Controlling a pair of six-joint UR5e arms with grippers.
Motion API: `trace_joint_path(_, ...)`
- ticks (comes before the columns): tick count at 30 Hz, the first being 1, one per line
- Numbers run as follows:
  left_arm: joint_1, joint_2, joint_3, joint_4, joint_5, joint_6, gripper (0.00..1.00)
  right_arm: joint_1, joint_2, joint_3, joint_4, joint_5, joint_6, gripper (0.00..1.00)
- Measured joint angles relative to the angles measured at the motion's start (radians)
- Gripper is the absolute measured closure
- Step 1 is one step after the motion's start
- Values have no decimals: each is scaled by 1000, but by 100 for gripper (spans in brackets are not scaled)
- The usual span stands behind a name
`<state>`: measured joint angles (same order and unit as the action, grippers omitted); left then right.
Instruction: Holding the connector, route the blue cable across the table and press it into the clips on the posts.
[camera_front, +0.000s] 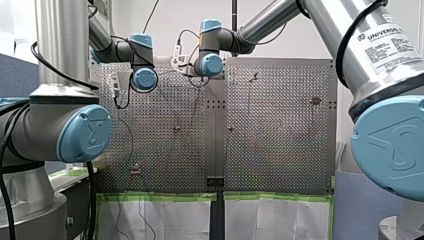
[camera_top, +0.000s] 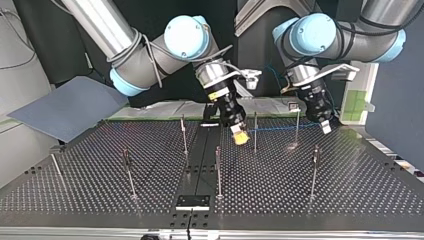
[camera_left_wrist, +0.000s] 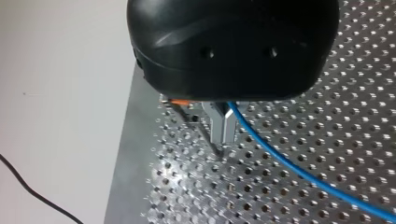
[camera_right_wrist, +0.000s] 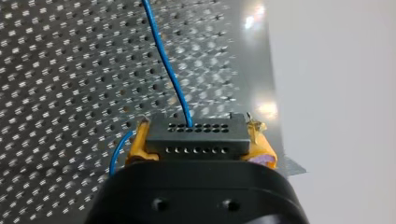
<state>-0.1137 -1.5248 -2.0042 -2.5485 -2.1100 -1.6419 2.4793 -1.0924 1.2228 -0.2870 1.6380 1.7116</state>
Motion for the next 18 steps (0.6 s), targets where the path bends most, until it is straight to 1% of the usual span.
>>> trace_joint_path(5, 16, -1, 23, -2, 35, -3, 100, -5, 2, -28, 5, -14, 18, 100)
trace_joint_path(9, 32, -3, 33, -3, 42, -12, 100, -7, 7, -43, 12, -19, 27, 100)
trace_joint_path(14, 55, -4, 41, -1, 56, -17, 100, -8, 17, -49, 20, -22, 29, 100)
trace_joint_path(18, 71, -5, 47, 2, 76, -21, 100, -9, 38, -52, 21, -26, 29, 100)
